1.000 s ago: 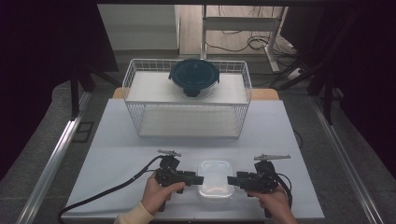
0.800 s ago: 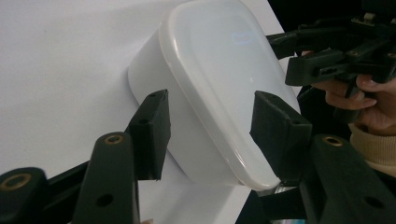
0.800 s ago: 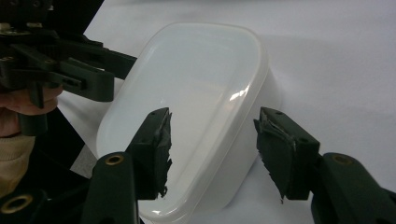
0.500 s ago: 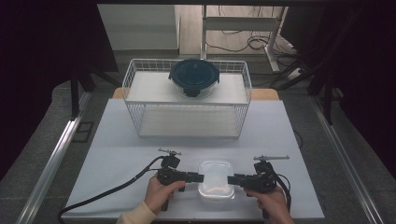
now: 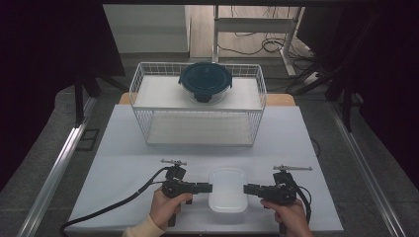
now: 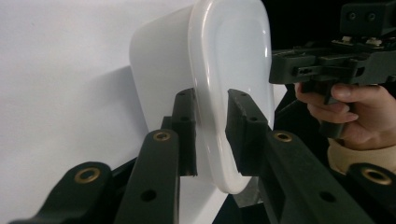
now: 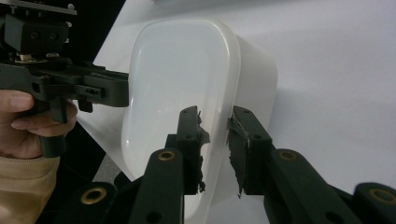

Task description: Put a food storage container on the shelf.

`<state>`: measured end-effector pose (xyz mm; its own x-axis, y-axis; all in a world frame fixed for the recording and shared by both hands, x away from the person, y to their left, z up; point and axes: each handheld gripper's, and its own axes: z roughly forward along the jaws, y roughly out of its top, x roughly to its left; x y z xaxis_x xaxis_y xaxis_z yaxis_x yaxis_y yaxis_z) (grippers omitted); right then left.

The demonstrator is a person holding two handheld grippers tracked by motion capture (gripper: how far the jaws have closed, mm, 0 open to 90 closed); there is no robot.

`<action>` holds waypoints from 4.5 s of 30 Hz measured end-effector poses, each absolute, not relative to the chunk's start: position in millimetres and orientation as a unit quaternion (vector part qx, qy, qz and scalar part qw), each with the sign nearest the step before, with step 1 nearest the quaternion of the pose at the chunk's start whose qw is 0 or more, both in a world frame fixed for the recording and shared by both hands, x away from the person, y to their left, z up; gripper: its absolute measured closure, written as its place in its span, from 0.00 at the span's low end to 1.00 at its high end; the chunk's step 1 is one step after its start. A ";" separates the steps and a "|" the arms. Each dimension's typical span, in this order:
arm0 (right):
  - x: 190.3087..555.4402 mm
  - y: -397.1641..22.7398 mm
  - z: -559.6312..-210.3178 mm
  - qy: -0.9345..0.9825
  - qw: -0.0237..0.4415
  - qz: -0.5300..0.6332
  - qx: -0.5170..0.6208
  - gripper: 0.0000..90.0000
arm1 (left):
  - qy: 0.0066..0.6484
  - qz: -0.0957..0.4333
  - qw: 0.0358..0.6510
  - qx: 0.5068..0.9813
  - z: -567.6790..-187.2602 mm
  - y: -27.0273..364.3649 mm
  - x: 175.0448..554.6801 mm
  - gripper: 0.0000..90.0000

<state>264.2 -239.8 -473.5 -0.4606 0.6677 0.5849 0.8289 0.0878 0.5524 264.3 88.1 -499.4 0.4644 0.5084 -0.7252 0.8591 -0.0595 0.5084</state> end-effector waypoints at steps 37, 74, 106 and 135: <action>279.5 -194.4 -343.1 -0.754 -0.006 -0.525 -0.395 0.89 | 0.424 -0.054 0.546 0.721 -352.1 140.2 270.4 0.88; 412.2 -146.4 -189.9 -0.751 -0.010 -0.540 -0.379 0.88 | 0.421 -0.061 0.576 0.698 -213.5 190.8 404.2 0.88; 512.5 -147.2 -241.8 -0.651 0.108 -0.531 -0.531 0.72 | 0.515 -0.167 0.579 0.610 -269.2 195.3 497.1 0.72; 273.8 -247.0 -377.9 -0.756 -0.140 -0.519 -0.373 0.26 | 0.440 0.084 0.508 0.736 -410.3 211.1 248.0 0.23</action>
<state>273.8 -247.0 -377.9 -0.6825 0.7095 0.1754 0.4190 0.1832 0.8893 248.0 211.1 -410.3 0.5992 0.7324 -0.3232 0.5619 -0.0972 0.8215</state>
